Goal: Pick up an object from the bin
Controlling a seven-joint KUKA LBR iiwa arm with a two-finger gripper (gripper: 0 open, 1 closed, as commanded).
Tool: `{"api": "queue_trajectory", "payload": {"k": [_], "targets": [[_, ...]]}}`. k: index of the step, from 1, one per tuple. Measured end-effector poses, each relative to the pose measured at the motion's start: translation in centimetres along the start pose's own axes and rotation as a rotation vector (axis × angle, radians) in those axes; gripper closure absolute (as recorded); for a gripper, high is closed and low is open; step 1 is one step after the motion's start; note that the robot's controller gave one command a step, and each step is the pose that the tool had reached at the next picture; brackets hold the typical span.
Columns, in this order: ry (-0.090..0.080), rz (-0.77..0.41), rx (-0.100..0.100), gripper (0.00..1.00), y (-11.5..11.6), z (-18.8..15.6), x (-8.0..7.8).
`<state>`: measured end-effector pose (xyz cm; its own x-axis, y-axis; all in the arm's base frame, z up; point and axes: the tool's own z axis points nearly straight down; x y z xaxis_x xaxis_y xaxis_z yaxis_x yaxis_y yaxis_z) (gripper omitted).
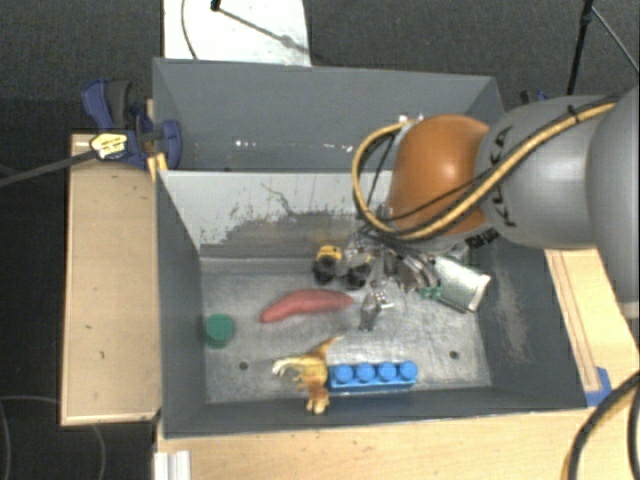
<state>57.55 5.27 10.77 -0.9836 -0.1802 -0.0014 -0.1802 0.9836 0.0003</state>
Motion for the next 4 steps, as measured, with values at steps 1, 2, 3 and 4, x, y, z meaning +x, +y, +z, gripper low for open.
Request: {"api": "queue_trajectory", "payload": {"k": [1,2,3,4], "targets": [[0.000,0.001,0.000,0.00,0.0,0.0,0.0],[-0.004,-0.125,0.001,1.00,-0.5,3.1,-0.9],[-0.004,-0.124,0.001,1.00,-0.5,3.1,-0.9],[0.005,-0.122,-0.001,1.00,0.7,-2.0,-1.0]]}}
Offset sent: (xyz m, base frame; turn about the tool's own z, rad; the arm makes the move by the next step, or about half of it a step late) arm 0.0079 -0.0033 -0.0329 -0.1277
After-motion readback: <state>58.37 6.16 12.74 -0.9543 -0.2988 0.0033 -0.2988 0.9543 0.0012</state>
